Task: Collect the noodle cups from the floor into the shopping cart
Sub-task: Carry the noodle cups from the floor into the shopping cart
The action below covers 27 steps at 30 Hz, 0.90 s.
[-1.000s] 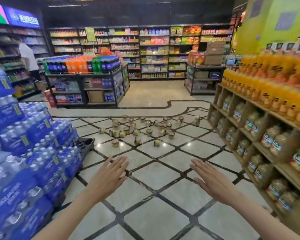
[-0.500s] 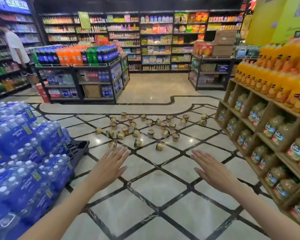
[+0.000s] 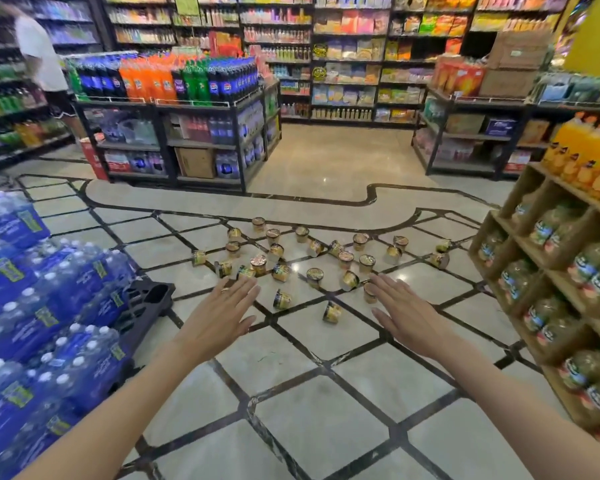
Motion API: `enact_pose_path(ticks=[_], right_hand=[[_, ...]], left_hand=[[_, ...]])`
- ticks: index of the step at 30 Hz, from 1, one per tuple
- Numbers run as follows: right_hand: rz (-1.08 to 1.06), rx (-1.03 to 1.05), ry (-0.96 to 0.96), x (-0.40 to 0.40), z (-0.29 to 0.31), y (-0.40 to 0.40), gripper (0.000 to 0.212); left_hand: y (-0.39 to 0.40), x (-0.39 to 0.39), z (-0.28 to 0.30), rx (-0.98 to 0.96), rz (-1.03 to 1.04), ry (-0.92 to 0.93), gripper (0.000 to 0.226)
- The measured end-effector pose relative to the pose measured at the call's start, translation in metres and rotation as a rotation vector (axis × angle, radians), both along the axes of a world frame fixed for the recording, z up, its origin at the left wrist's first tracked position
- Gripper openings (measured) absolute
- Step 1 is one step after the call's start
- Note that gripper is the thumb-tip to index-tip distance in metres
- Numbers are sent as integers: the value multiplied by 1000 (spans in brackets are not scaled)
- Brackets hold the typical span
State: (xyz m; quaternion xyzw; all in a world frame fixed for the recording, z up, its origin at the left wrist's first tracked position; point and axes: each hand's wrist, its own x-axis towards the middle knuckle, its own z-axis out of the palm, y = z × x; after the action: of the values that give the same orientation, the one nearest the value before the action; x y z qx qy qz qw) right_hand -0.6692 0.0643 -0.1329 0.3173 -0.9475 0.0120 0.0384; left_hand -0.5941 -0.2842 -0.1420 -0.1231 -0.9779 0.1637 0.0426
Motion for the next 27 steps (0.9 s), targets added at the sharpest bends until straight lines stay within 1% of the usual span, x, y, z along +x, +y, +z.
enact_pose_path(ticks=[1, 2, 3, 6, 10, 12, 13, 15, 16, 18, 19, 20, 21, 22, 24, 25, 27], right_hand=[[3, 2, -15, -22, -5, -8, 113], [-1, -5, -23, -44, -10, -16, 117], [-10, -10, -26, -67, -16, -24, 118], [-26, 0, -60, -131, -40, -43, 113], [-77, 42, -140, -211, -67, -57, 117], [-113, 56, -158, -242, -70, -66, 117], [-138, 54, -166, -257, -71, -70, 108], [-168, 67, -193, -283, -75, -76, 74], [-188, 80, -217, -297, -78, -78, 65], [-213, 83, -251, -328, -88, -81, 64], [-221, 93, -264, -345, -93, -82, 64], [-231, 103, -281, -363, -100, -83, 65], [-245, 109, -305, -381, -108, -83, 66], [-254, 117, -327, -401, -117, -82, 68], [-271, 137, -360, -438, -139, -84, 73], [-286, 143, -389, -456, -151, -85, 76], [-321, 141, -468, -490, -176, -90, 81]], left_hand=[[-5, -19, -3, 10, 3, -6, 75], [-11, -40, -7, 17, -14, 1, 77], [-20, -63, -13, 34, -43, 28, 80], [-53, -135, -30, 23, -51, -19, 80], [-94, -228, -50, 15, -32, -157, 76], [-110, -266, -48, 9, -16, -143, 77], [-116, -286, -46, 10, -7, -119, 79], [-126, -323, -47, 30, -9, -118, 81], [-129, -341, -49, 59, 10, -161, 81], [-136, -377, -59, 88, 33, -212, 74], [-141, -397, -67, 93, 36, -210, 75], [-145, -417, -77, 111, 36, -205, 81], [-146, -435, -83, 152, 34, -209, 88], [-147, -453, -92, 202, 51, -215, 88], [-147, -489, -119, 360, 168, -258, 72], [-144, -505, -132, 498, 257, -290, 66], [-137, -534, -163, 833, 531, -345, 61]])
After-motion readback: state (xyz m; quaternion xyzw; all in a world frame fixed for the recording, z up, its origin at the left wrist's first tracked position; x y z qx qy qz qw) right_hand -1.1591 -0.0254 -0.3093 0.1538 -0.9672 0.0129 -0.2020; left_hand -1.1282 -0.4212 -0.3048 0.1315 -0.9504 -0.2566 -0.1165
